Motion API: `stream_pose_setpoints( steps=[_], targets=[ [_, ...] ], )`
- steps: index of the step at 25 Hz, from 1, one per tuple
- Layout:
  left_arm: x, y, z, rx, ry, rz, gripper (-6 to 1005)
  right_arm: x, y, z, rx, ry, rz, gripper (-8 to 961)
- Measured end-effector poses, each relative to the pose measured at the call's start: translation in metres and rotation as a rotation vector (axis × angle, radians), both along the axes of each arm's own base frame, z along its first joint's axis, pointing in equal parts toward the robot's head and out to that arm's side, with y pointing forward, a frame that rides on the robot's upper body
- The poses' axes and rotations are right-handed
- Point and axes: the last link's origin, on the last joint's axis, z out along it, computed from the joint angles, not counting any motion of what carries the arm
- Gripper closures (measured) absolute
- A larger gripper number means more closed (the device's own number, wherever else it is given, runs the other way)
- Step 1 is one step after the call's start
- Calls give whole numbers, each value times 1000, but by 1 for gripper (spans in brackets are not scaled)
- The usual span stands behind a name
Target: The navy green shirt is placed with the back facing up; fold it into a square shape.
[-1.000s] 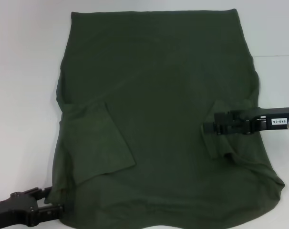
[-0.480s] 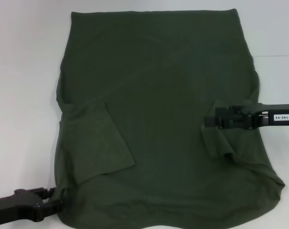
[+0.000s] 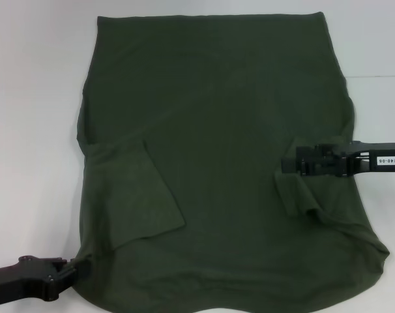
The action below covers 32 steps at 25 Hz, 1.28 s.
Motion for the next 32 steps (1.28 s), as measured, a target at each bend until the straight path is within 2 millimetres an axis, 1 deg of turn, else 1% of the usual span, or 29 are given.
stream_pose_setpoints(
  steps=[1, 6, 10, 13, 15, 19, 25, 32],
  targets=[
    [0, 0, 0, 0, 0, 0, 775, 0, 0, 0, 0, 0, 0, 43],
    [2, -2, 1, -10, -17, -6, 941, 1, -1, 0, 0, 0, -1, 43],
    [8, -4, 6, -19, -71, -27, 941, 2, -2, 0, -6, 5, -19, 43],
    [13, -6, 9, -23, -106, -42, 940, 7, -3, 3, -21, 3, -59, 43],
    [13, -6, 10, -23, -113, -42, 940, 12, -5, 7, -34, 3, -100, 43],
    [13, -5, 9, -17, -112, -36, 939, 28, -13, 22, -38, -3, -199, 44],
    [12, -5, 9, 2, -118, -25, 939, 51, -38, 44, -47, -33, -307, 44],
    [12, -4, 8, 6, -118, -23, 940, 76, -65, 53, -52, -49, -389, 45]
  ],
)
